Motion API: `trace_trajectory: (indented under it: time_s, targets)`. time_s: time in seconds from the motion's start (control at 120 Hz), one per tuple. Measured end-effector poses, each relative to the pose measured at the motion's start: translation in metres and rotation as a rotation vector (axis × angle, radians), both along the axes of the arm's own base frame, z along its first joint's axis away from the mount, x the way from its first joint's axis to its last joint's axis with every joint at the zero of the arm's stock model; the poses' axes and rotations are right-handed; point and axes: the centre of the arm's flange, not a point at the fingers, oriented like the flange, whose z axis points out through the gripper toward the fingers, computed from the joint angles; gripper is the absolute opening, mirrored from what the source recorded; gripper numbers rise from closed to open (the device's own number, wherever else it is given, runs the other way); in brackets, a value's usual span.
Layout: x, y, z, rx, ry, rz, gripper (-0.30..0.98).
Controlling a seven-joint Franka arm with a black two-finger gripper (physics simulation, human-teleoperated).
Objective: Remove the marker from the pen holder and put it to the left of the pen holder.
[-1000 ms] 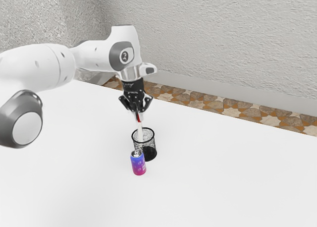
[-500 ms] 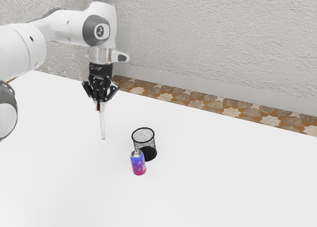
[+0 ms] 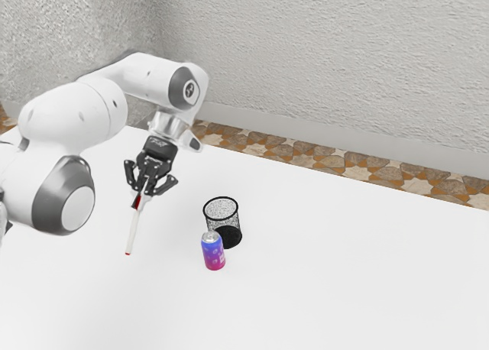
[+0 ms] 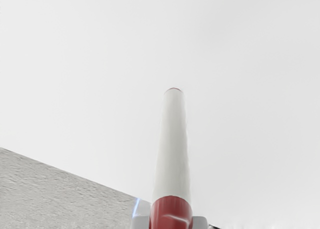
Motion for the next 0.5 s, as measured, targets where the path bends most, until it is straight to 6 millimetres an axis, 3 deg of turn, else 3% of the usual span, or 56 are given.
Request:
trace_trajectory:
  time_s: [0.208,0.417,0.5]
  targets:
    - [-0.009,0.012,-0.015,0.013,0.092,0.036,-0.10]
    - [-0.017,0.009,-0.034,-0.029,0.183,0.043,-0.09]
    - [-0.018,0.010,-0.037,-0.039,0.200,0.049,0.10]
